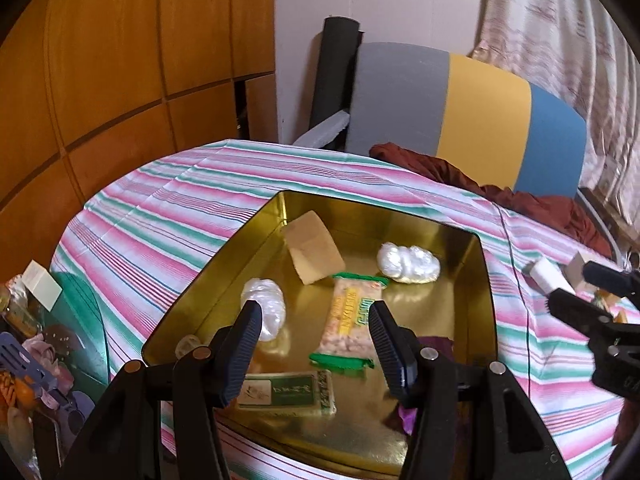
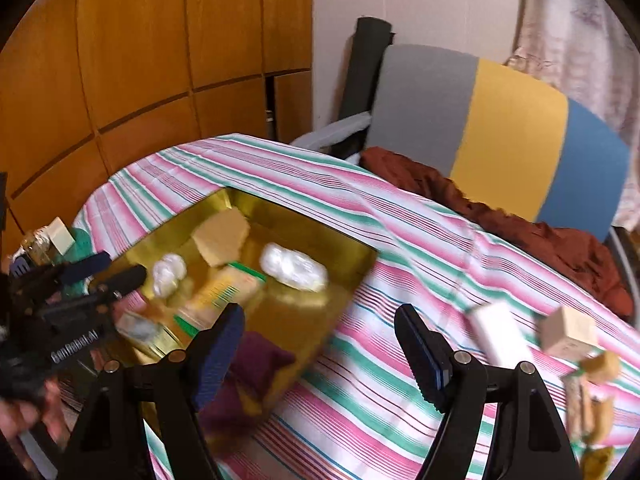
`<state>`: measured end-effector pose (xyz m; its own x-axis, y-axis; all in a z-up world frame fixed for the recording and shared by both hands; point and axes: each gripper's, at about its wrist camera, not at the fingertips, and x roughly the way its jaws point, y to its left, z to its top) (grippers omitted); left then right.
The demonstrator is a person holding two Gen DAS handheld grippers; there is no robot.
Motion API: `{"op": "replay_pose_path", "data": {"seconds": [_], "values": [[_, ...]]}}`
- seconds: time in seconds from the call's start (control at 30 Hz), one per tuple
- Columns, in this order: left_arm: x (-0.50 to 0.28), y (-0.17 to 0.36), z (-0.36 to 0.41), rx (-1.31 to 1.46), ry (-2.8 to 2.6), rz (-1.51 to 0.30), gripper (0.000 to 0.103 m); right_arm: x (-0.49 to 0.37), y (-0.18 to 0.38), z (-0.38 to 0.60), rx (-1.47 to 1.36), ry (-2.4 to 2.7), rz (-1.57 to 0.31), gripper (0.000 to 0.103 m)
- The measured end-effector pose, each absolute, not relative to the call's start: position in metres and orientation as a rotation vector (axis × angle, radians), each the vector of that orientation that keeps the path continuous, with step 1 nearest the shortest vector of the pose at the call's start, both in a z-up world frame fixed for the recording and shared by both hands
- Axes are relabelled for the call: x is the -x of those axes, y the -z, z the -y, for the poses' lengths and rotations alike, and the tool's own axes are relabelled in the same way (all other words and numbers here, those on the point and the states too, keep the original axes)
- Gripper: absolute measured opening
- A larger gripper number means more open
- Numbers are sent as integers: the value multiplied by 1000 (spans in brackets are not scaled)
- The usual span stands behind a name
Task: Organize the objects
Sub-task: 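Return both grippers to the table and grasp the yellow knitted item with right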
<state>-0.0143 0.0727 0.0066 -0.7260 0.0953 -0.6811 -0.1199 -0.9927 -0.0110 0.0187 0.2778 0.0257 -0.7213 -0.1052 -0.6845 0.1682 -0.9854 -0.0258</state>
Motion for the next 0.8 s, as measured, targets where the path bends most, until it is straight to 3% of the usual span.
{"op": "replay_pose_path", "data": {"seconds": [0.8], "values": [[-45,9,-186,1106,-2483,-235,56,-124,27,-486,-1468,3023,65,78]]}}
